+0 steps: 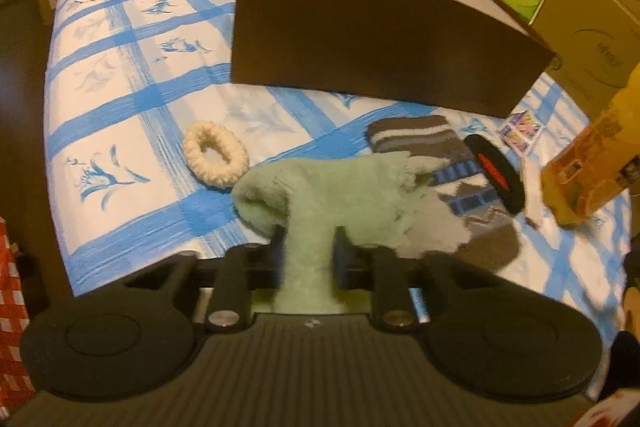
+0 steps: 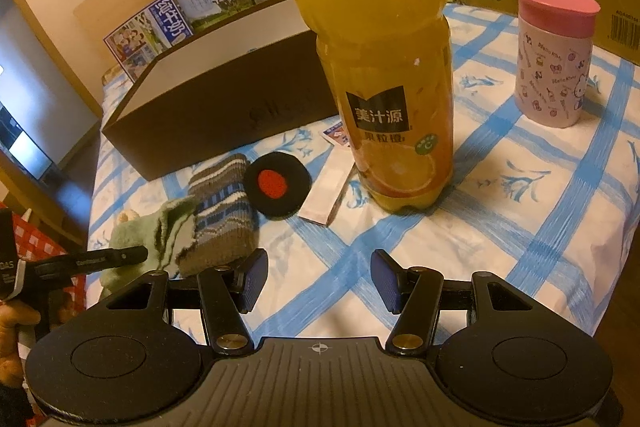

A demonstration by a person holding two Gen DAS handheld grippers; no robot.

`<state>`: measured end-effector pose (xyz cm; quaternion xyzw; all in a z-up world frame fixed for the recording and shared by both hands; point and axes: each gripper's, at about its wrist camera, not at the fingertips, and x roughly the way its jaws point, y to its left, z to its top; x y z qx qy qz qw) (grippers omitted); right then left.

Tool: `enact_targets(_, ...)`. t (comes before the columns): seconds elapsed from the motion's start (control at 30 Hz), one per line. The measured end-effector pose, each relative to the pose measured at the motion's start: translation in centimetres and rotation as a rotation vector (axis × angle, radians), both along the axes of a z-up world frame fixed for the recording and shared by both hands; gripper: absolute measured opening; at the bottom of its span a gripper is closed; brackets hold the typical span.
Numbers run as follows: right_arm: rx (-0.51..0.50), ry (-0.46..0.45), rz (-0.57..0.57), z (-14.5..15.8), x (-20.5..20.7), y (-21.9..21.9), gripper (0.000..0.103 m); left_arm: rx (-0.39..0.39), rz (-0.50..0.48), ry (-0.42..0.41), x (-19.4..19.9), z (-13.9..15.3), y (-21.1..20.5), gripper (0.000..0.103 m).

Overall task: Organize soft objects
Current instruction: 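Close left tool on the light green fuzzy towel and lift it, then hold the green towel in left tool while right tool grasps the small picture card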

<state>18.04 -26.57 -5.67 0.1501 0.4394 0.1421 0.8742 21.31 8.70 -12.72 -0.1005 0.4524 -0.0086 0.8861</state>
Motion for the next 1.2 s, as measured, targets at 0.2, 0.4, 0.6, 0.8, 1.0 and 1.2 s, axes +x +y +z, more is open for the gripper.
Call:
enact_targets(0.2, 0.003, -0.018, -0.012, 0.5, -0.1, -1.0, 0.057, -0.019, -0.008, -0.028, -1.2, 1.2, -0.3, 0.015)
enact_targets(0.4, 0.001, -0.06, -0.045, 1.7, 0.2, -4.2, 0.057, -0.007, -0.02, -0.107, -2.5, 4.6, -1.0, 0.015)
enact_targets(0.6, 0.001, -0.1, -0.103, 3.2, 1.2, -9.7, 0.057, 0.024, -0.031, -0.178, -2.7, 7.7, -2.1, 0.015)
enact_targets(0.8, -0.017, -0.148, -0.099, 4.7, 4.8, -14.2, 0.057, 0.039, -0.025, -0.219, -2.1, 9.8, -3.1, 0.015)
enact_targets(1.0, -0.045, -0.187, 0.018, 5.9, 11.6, -15.8, 0.056, 0.062, -0.002, -0.226, -1.0, 10.3, -3.8, 0.015)
enact_targets(1.2, -0.003, -0.155, 0.158, 5.0, 18.9, -15.0, 0.047, 0.082, 0.025, -0.213, -0.1, 9.9, -3.9, 0.015)
